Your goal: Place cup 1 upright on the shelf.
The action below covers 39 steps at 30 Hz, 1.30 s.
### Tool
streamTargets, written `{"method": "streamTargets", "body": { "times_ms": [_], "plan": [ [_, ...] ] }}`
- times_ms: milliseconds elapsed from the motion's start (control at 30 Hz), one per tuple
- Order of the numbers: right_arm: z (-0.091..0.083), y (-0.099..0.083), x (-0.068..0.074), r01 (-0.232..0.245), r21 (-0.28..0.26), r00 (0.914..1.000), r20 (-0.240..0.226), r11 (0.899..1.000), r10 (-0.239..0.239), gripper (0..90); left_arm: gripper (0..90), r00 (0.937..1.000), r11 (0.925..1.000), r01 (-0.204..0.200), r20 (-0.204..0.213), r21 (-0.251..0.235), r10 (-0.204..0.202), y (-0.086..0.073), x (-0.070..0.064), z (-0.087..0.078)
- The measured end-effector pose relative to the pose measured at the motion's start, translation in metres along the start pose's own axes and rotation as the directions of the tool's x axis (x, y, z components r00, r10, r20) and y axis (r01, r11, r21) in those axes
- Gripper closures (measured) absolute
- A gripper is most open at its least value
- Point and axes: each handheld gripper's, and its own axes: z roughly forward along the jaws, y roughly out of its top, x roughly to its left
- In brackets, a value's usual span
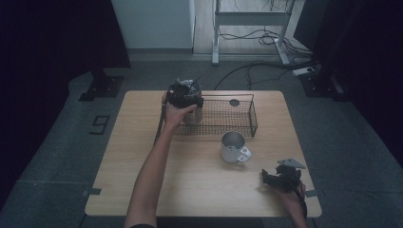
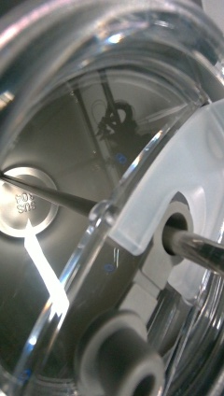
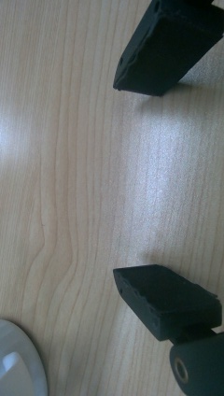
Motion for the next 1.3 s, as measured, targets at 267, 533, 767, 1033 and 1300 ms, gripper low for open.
{"method": "streamTargets", "body": {
  "times_ms": [267, 533, 767, 1033, 1300],
  "plan": [
    [0.0, 0.0, 0.0, 0.001, 0.0, 1.0, 0.0, 1.0, -0.001, 8.6, 4.0, 0.9999, 0.9998, 0.004, -0.009, 0.019, -0.004, -0.007, 0.001, 0.008],
    [0.0, 0.0, 0.0, 0.0, 0.0, 1.0, 0.0, 1.0, 0.0, 8.6, 4.0, 0.9997, 0.9994, 0.005, -0.023, 0.033, -0.005, -0.015, 0.003, 0.015],
    [0.0, 0.0, 0.0, 0.001, 0.0, 1.0, 0.001, 1.0, -0.001, 8.5, 3.9, 0.9996, 0.999, 0.009, -0.028, 0.043, -0.008, -0.022, 0.005, 0.019],
    [0.0, 0.0, 0.0, 0.0, 0.0, 1.0, 0.0, 1.0, 0.0, 8.6, 4.0, 0.9994, 0.9987, 0.01, -0.032, 0.05, -0.009, -0.026, 0.005, 0.023],
    [0.0, 0.0, 0.0, 0.0, 0.0, 1.0, 0.0, 1.0, 0.0, 8.6, 3.9, 0.9995, 0.9983, 0.004, -0.031, 0.057, -0.002, -0.033, 0.004, 0.025]
  ]
}}
